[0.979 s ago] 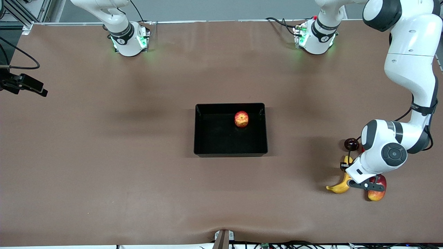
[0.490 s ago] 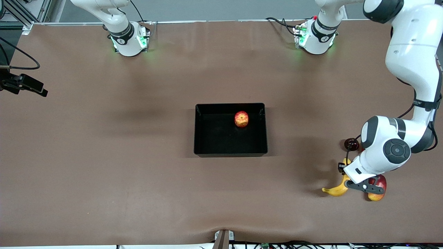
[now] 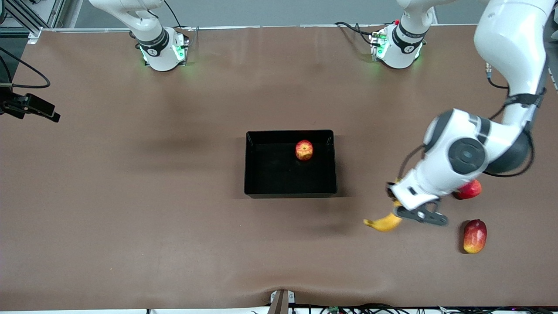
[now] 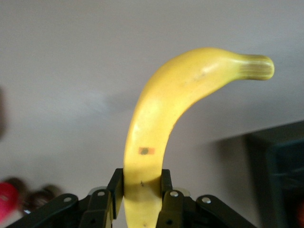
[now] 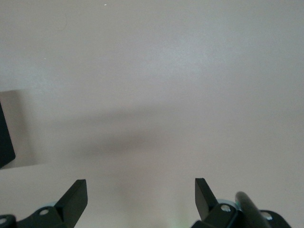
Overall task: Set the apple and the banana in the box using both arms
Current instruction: 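Lift and carry the banana over the box with the left gripper, then lower the banana into the box and open the left gripper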
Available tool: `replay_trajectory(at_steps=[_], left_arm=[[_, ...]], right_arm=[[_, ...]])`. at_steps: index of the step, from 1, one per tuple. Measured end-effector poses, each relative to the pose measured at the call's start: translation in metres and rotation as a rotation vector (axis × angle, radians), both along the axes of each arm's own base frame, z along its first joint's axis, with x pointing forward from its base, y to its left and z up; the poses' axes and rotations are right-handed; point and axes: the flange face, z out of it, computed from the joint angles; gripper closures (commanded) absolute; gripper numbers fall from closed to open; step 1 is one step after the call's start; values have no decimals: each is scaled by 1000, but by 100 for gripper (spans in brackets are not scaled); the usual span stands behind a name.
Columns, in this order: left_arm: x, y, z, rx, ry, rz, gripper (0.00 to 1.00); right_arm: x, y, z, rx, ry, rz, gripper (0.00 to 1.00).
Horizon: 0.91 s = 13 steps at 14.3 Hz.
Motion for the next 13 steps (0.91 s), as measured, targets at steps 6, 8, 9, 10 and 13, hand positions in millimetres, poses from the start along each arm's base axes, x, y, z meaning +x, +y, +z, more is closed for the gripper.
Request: replay_trajectory(at_steps=[6,8,9,10,13], left_arm=[[-102,-185,-15,2,64,242,100],[-130,-224,-29,14,80,294,100],[-142,-238,-36,19,89,318,100],[-152,-251,-43,26,97,339,100],[-177,-284,-68,32,88,387,100]], right_arm=[[0,-3,-1,0,2,-5,0],[-1,-3,-1,0,2,-6,0],[-1,-3,-1,0,2,-6,0],[-1,-3,-1,0,3,-7,0],[0,-2,-1,0,3,-4,0]])
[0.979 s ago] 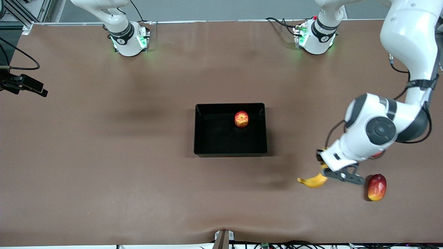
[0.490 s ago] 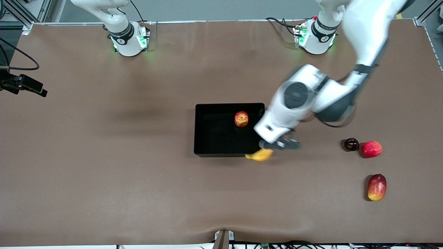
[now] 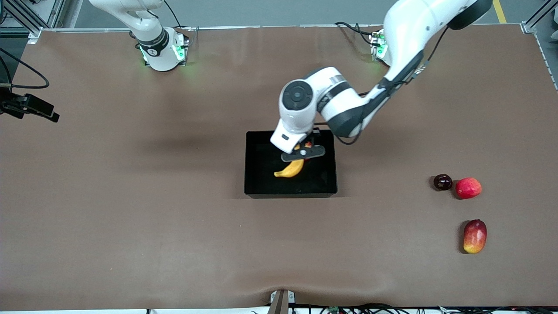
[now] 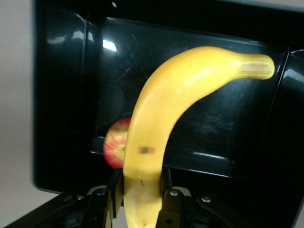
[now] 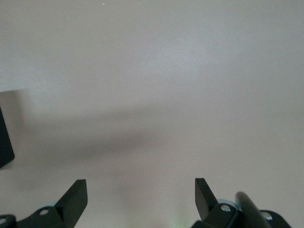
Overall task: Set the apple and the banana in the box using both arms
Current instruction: 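Lower the banana into the box and open the left gripper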
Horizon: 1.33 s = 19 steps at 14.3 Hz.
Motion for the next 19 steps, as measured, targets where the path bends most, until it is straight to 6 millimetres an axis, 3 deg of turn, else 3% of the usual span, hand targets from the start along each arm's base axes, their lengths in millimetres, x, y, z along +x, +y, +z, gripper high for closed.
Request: replay_trajectory(at_steps=[4,10,14,15,16,17,19], left_arm=[[-5,-20,-35,-16,-51,58,100],[-5,-30,-79,-48,-71,62,100],[-17,-40,-105,-40,-64,40,100],[-20,-42,-111,-35,-57,36,73],[-22,-42,-116,-33,-51,34,23],[-21,-42,-117,-34,-50,35,0],[-18,-43,-114,-38,-61,34,0]], right_arm=[[0,2,0,0,0,4,0],[0,2,0,0,0,4,0],[1,2,0,-1,-3,4,0],[1,2,0,-1,-3,4,0],[1,2,0,-1,-3,4,0],[1,2,0,-1,-3,4,0],[1,2,0,-1,-3,4,0]])
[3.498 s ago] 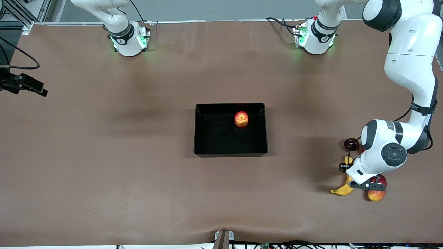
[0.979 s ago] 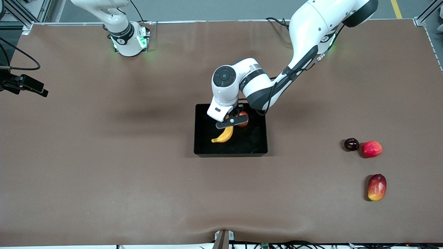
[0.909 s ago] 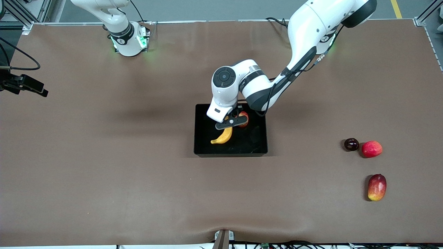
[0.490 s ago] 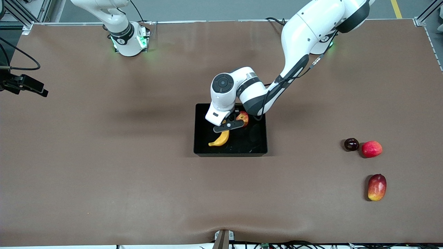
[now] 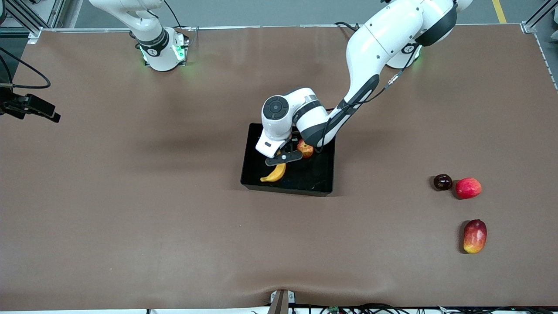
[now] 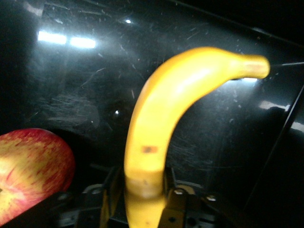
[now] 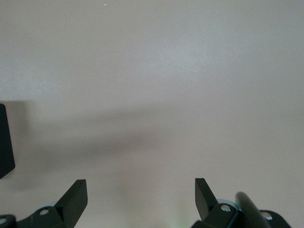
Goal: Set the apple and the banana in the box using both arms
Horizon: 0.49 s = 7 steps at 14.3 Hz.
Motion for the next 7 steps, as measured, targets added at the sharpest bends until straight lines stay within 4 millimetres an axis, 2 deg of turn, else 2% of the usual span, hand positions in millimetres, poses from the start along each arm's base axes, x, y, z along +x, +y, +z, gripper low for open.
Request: replay_trajectory(at_steps=[2,4,6,7], left_arm=[[10,0,11,-4,-37,-4,0],[27,6,41,-7,-75,17,0],[48,26,95,32,-111,52,0],[58,41,129,61,-123,58,0]], right_arm=[[0,0,0,0,0,0,0],[0,0,0,0,0,1,0],[0,1,0,0,0,2,0],[0,1,0,0,0,2,0]])
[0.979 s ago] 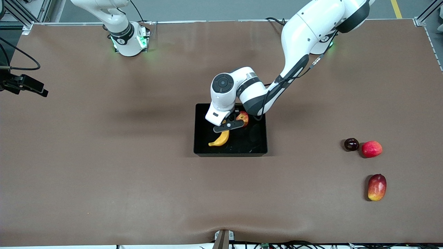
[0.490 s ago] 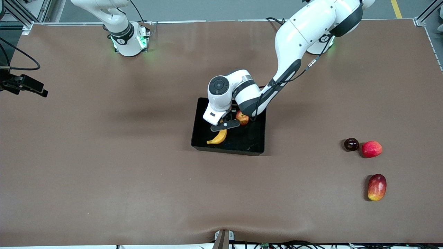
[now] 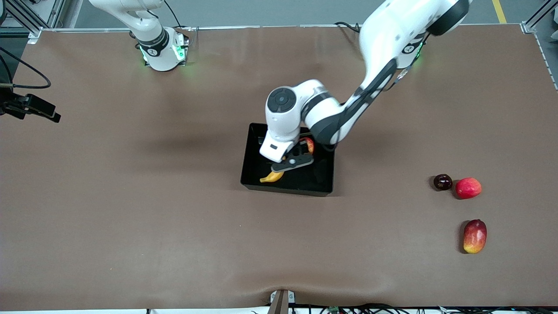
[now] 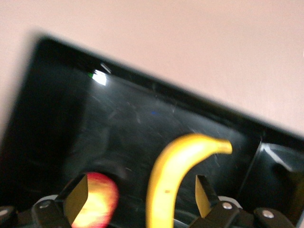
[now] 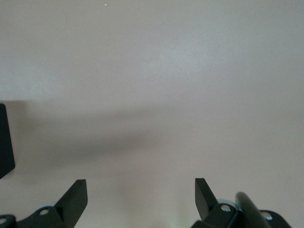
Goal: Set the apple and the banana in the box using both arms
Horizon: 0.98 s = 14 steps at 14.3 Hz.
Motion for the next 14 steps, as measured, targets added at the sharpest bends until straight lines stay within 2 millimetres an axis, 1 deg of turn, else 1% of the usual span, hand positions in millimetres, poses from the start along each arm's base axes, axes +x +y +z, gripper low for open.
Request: replay_trajectory(at_steps=[2,3,4,5,6,8,10,14], left_arm=[[15,41,72,26,19,-2,0],[21,67,105,33,31,3,0],[28,94,133,42,32,13,0],[33,117,155,52,25,23,0],[36,136,172,60,17,23,0],[39,162,195,81,15,-6,0],[39,184,210,94,33,-41,0],[38,214,238,95,24,-32,0]], right_arm=[[0,1,0,0,0,1,0],[0,1,0,0,0,2,0],[0,1,0,0,-1,2,0],[0,1,0,0,-1,2,0],[0,1,0,0,-1,3,0],[0,1,0,0,-1,3,0],[0,2,0,0,-2,3,0],[1,2,0,0,-3,3,0]])
